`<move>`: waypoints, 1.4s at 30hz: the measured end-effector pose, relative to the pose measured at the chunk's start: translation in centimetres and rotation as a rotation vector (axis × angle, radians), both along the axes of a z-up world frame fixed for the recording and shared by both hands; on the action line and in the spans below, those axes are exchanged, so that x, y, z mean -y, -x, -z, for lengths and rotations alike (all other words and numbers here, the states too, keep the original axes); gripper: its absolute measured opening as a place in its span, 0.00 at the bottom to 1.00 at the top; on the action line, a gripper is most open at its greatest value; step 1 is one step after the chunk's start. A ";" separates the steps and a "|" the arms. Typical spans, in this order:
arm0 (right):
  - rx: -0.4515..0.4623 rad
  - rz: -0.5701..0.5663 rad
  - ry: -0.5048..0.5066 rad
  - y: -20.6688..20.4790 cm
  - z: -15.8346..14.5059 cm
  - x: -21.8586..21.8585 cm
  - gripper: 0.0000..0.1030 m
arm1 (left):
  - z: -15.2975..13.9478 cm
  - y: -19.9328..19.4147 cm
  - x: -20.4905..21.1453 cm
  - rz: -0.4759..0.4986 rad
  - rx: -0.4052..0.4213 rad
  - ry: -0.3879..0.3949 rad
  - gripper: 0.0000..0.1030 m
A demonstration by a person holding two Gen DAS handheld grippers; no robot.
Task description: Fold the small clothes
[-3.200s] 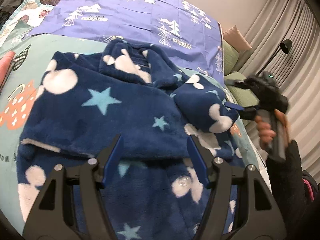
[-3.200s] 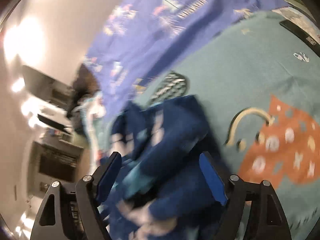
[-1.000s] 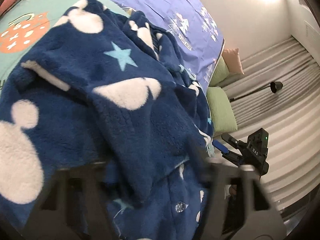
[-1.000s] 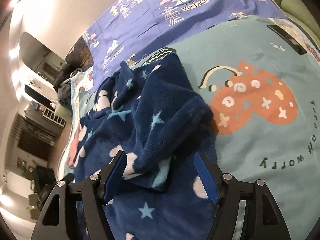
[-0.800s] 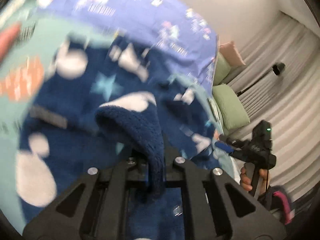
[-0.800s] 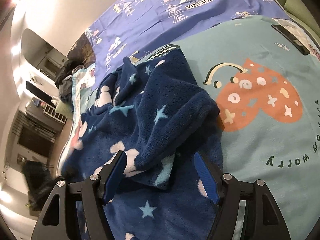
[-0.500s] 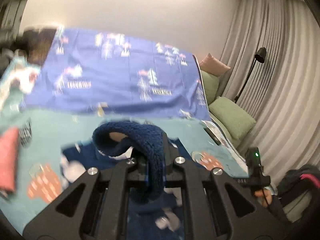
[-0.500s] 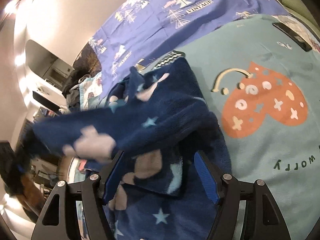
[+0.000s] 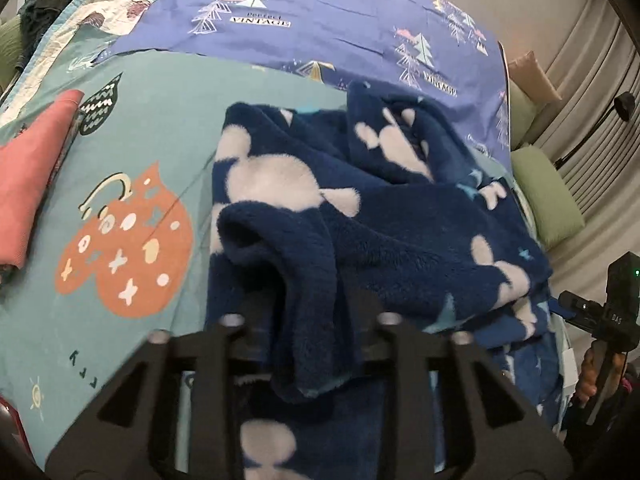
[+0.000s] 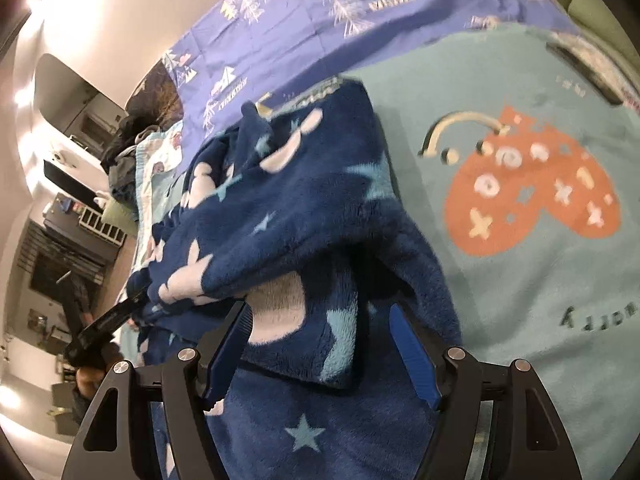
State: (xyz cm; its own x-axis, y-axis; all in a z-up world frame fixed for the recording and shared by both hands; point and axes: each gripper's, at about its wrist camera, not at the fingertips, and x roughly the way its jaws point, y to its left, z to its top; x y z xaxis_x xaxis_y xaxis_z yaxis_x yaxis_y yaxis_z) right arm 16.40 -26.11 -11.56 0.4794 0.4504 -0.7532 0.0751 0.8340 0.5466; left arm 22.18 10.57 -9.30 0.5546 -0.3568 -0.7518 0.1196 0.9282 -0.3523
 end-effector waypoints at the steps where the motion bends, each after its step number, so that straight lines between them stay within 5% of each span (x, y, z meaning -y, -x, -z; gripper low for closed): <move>1: 0.029 0.005 0.019 0.3 -0.8 -0.1 0.71 | -0.6 0.3 -0.2 -0.005 0.021 0.008 0.47; 5: 0.122 -0.041 0.018 0.6 -3.2 -1.1 0.71 | -3.0 1.0 0.1 0.021 0.088 0.016 0.65; 8: 0.091 -0.103 -0.066 -0.4 -2.6 -2.5 0.71 | -2.3 1.0 0.4 0.020 0.055 0.017 0.66; 10: 0.053 -0.114 -0.093 -1.1 -1.5 -3.2 0.71 | -1.6 1.6 1.2 0.064 0.031 0.002 0.46; 11: 0.042 -0.122 -0.089 -1.4 -0.9 -3.5 0.71 | -1.2 1.9 1.5 0.076 0.030 -0.039 0.08; 13: -0.002 -0.098 -0.045 -2.0 0.7 -3.5 0.70 | -0.6 3.0 1.5 0.059 0.033 -0.124 0.09; 16: -0.029 -0.065 -0.089 -1.8 2.0 -2.2 0.68 | -0.4 3.8 -0.3 0.065 0.013 -0.066 0.10; 19: -0.007 -0.051 -0.135 -1.4 1.4 -1.2 0.69 | -1.2 3.9 -2.3 0.024 0.018 0.000 0.23; 21: 0.023 -0.052 -0.149 -1.3 0.8 -0.9 0.70 | -2.2 3.4 -2.9 -0.005 0.059 0.046 0.64; 22: 0.029 -0.052 -0.158 -1.4 0.7 -0.9 0.72 | -2.5 3.0 -3.1 -0.011 0.074 0.083 0.72; 25: 0.018 -0.033 -0.198 -2.3 0.9 -1.0 0.76 | -2.2 0.7 -2.4 -0.004 0.051 0.107 0.76; 26: 0.011 -0.028 -0.205 -2.6 1.1 -0.9 0.77 | -1.7 -0.4 -1.9 -0.007 0.027 0.097 0.71; 28: -0.011 -0.012 -0.248 -3.7 1.8 -1.1 0.77 | -0.5 -2.4 -1.0 0.014 -0.034 0.116 0.40; 29: -0.024 0.003 -0.273 -4.3 2.3 -1.2 0.77 | -0.1 -3.0 -0.7 0.020 -0.059 0.136 0.13; 30: -0.030 0.021 -0.285 -4.7 2.7 -1.1 0.77 | 0.2 -3.5 -0.5 0.023 -0.076 0.161 0.09; 33: -0.009 0.113 -0.311 -5.1 2.9 -0.5 0.71 | -1.7 -3.4 -0.3 -0.013 0.003 0.196 0.09; 35: 0.058 0.137 -0.278 -4.7 1.8 0.0 0.29 | -4.6 -2.6 -0.7 -0.023 0.108 0.220 0.09; 36: 0.083 0.133 -0.251 -4.5 1.3 0.1 0.24 | -5.8 -2.3 -0.8 -0.024 0.147 0.213 0.09; 39: 0.115 0.131 -0.187 -3.8 0.9 0.9 0.22 | -7.7 -2.5 -0.8 -0.017 0.206 0.124 0.09; 42: 0.023 0.181 -0.156 -4.0 2.9 1.6 0.22 | -4.7 -4.6 -0.1 0.032 0.102 0.049 0.12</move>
